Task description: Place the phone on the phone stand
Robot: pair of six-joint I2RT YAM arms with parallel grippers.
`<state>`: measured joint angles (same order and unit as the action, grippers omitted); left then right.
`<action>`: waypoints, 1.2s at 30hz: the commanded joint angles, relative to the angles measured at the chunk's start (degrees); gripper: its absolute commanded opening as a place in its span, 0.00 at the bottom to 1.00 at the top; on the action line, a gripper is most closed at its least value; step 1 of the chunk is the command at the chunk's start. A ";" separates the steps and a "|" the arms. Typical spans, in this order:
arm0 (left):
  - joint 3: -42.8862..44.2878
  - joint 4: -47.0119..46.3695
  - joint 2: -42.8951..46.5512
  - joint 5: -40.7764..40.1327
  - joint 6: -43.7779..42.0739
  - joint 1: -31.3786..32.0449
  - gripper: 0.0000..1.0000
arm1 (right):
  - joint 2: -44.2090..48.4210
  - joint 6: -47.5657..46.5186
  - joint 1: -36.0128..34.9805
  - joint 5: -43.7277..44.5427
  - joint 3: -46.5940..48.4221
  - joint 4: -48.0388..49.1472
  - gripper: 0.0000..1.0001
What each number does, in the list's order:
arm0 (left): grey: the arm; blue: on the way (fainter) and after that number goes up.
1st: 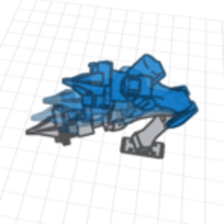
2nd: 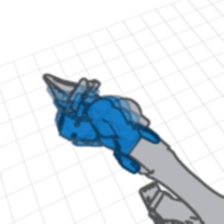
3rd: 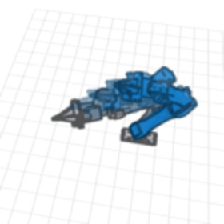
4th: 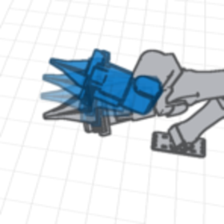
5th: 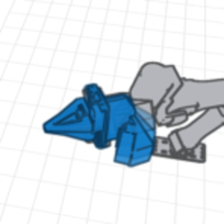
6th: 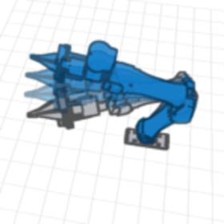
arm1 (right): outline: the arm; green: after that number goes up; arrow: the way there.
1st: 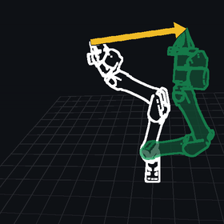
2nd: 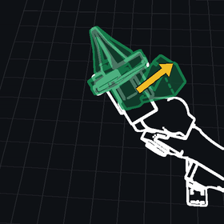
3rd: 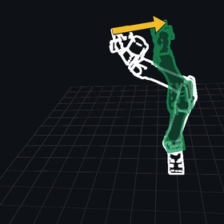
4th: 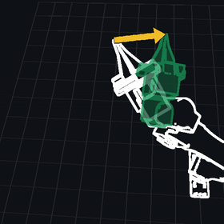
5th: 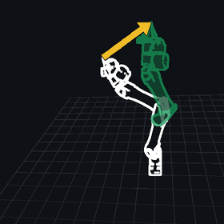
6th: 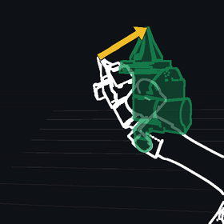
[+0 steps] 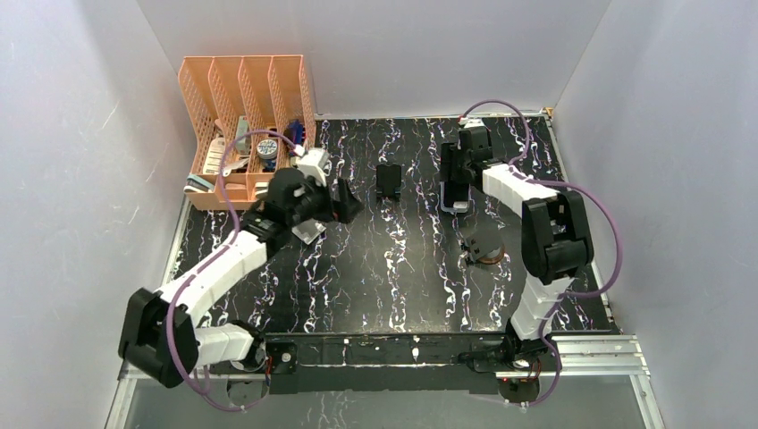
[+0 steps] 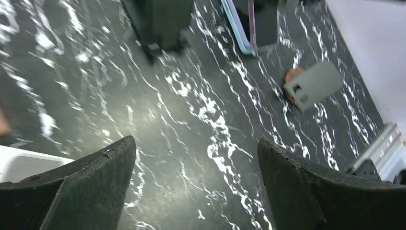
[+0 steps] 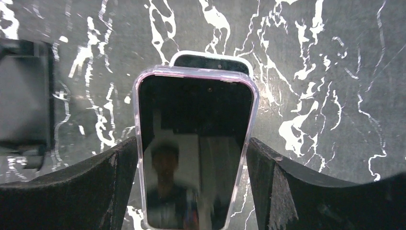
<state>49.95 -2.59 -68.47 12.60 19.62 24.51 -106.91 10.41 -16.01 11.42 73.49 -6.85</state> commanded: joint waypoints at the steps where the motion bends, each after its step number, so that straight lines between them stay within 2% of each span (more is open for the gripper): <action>1: -2.88 -10.78 -3.82 -4.93 5.02 7.69 0.94 | 7.12 0.91 -0.68 -0.05 -2.02 8.03 0.59; 6: 0.46 -11.62 -11.84 -14.43 1.11 18.01 0.92 | 11.25 1.79 -1.74 -1.68 -6.42 12.00 0.58; 12: 2.95 -16.56 -20.44 -27.63 -1.88 24.22 0.89 | 13.84 2.18 -2.82 -3.15 -10.13 14.38 0.57; 16: 2.62 -24.23 -25.43 -33.30 -5.08 26.64 0.88 | 16.78 3.22 -3.81 -5.87 -12.97 16.30 0.57; 19: 2.16 -31.16 -29.13 -32.53 -6.63 26.70 0.89 | 18.86 3.91 -5.12 -7.15 -14.80 17.20 0.57; 22: 3.86 -33.67 -32.35 -29.88 -7.55 26.66 0.89 | 20.98 4.34 -6.56 -7.89 -16.48 17.81 0.57; 27: 2.45 -41.75 -33.34 -22.15 -7.34 26.68 0.89 | 23.45 5.10 -7.94 -8.44 -18.93 18.81 0.57; 36: 1.05 -46.12 -33.48 -13.54 -5.79 26.64 0.90 | 23.05 5.93 -9.25 -9.49 -20.49 21.00 0.57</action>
<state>51.53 -45.08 -103.50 -5.06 13.26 51.11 -85.54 15.20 -24.38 2.76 53.10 7.62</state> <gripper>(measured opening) 0.898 0.838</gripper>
